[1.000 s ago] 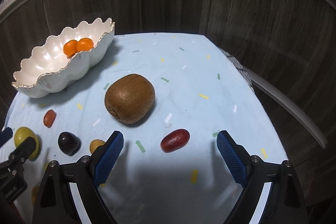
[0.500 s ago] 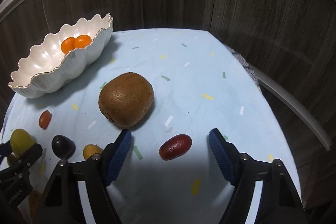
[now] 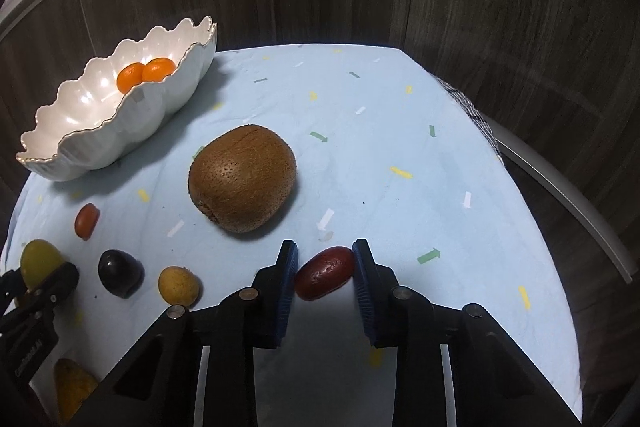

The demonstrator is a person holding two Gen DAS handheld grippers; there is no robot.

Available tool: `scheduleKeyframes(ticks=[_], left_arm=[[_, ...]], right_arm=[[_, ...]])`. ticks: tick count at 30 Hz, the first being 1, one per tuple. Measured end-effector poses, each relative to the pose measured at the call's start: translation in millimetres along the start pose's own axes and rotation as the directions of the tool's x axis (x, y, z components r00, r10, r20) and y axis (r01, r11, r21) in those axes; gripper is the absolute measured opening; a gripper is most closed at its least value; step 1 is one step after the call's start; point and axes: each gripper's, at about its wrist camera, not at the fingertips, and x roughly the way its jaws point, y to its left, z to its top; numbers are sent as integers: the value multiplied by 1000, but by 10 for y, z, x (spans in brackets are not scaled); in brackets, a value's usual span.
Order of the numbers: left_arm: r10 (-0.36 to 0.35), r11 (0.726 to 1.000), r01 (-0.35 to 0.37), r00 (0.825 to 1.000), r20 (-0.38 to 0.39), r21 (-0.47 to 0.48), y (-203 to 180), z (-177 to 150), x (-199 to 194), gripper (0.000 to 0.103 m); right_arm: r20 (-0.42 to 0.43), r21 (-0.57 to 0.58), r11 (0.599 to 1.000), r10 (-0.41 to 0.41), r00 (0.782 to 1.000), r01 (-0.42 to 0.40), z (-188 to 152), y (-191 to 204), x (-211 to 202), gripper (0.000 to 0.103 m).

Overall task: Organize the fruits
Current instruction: 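Grasp the yellow-green round fruit with the left gripper while the right gripper grasps the red date, then lift the yellow-green fruit and red date and carry both over the bowl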

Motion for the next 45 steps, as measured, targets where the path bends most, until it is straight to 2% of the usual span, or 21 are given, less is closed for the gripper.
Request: scheduleKeyframes(ticks=[11,25,45], left_arm=[[-18,1000,18,1000,12,8,-42,21,-124,48],[-25,1000,24,996,84,12,-31,137,-477,48],[1,998,10,984,176,-60,308,488,-875,48]], right_arm=[[12,8,1000,25,1000,-25,-13,2,-141,29],[82,-1,999,49,995,-49,124,76,-542,29],[174,-73,990,132,976,-121,476,499,-1016,29]])
